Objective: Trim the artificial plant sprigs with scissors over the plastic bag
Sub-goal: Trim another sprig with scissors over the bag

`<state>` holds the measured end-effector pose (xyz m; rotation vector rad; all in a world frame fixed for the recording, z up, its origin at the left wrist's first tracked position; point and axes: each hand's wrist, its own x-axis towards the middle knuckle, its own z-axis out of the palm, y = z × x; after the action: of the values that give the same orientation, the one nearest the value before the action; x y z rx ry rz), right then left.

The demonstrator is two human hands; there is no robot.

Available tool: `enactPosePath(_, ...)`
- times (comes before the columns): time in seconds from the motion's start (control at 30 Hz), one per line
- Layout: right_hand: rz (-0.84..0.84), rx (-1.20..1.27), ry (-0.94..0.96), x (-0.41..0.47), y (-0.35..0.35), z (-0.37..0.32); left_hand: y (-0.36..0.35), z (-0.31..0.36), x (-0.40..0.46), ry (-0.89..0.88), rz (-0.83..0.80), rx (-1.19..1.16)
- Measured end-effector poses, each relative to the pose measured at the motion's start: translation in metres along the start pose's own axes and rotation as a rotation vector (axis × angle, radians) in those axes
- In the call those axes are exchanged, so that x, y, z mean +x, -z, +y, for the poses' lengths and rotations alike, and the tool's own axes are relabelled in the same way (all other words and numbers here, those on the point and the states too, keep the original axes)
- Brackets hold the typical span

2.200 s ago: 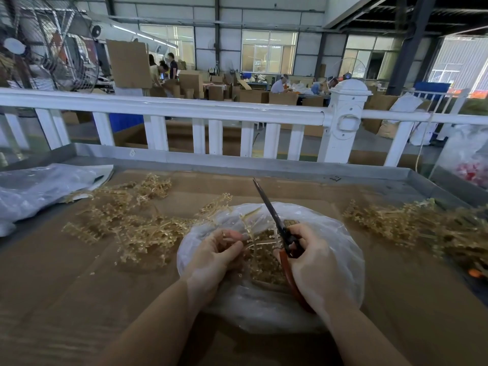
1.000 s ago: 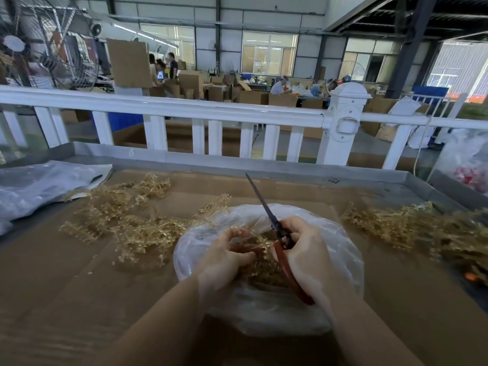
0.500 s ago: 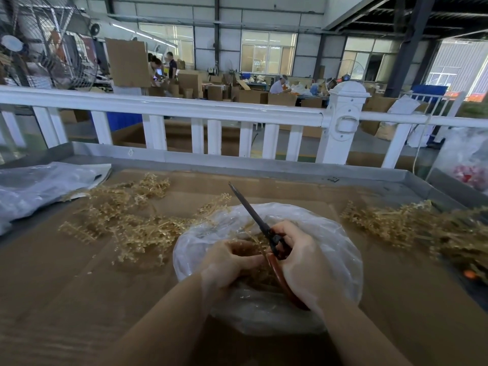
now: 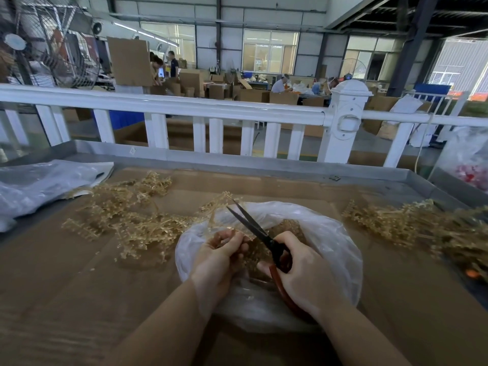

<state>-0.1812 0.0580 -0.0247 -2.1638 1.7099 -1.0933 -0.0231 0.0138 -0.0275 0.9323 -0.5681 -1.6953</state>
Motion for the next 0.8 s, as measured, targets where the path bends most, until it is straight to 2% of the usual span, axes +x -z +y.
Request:
enactPosePath(0.17, -0.043, -0.098, 0.019, -0.002, -0.004, 0.002, 0.0, 0.002, -0.006, 0.01, -0.024, 0.01)
enactPosePath(0.47, -0.029, -0.119, 0.02, -0.005, -0.004, 0.005, -0.003, -0.003, -0.004, -0.038, 0.044, -0.074)
enactPosePath(0.8, -0.053, -0.137, -0.008, -0.006, -0.005, 0.005, 0.007, -0.004, -0.007, -0.058, -0.115, -0.042)
